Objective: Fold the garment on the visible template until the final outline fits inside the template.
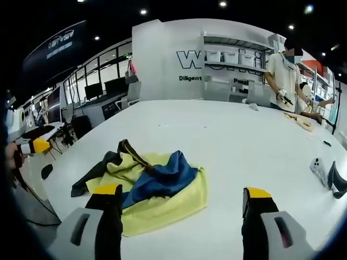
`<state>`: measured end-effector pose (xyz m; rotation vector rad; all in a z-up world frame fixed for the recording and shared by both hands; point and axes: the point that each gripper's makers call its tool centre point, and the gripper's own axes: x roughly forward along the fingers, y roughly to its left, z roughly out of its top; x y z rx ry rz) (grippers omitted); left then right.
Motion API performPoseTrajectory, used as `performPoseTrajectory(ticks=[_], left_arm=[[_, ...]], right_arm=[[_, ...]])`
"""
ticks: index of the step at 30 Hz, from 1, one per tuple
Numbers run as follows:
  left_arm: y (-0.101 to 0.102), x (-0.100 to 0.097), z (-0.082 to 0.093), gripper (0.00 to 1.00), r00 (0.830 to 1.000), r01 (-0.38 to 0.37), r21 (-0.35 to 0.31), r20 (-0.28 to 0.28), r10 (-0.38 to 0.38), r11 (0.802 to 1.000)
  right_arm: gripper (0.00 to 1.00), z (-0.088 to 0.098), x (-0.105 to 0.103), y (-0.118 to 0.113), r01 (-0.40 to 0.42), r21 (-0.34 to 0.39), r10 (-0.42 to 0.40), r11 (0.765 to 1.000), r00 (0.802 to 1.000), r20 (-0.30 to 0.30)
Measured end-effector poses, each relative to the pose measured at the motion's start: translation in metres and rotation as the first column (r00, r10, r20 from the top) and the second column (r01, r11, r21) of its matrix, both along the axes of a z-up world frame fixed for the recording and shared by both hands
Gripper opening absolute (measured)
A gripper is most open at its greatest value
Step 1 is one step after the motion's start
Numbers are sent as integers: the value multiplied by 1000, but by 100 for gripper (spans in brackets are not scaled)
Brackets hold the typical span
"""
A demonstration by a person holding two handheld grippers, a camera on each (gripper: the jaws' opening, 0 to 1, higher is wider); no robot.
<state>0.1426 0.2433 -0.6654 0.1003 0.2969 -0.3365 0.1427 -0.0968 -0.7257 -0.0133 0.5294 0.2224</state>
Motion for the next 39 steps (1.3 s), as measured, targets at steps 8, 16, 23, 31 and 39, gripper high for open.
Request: performPoseTrajectory(ticks=[8, 16, 23, 31, 39], left_arm=[[-9, 22, 4, 96, 999, 45, 22, 3, -45, 999], [-19, 41, 5, 91, 992, 127, 72, 0, -127, 989], [-28, 59, -8, 89, 979, 203, 138, -31, -200, 969], [-40, 79, -12, 87, 963, 269, 207, -41, -266, 941], [-50, 94, -24, 78, 941, 338, 240, -94, -324, 910]], right_arm=[[86, 0, 12, 6, -47, -11, 47, 999, 999, 1], [86, -4, 29, 13, -93, -36, 93, 995, 996, -5], [79, -12, 44, 22, -152, -67, 151, 986, 988, -18], [77, -16, 54, 22, -182, -97, 181, 978, 983, -21], [72, -24, 59, 32, -222, -105, 220, 969, 975, -35]])
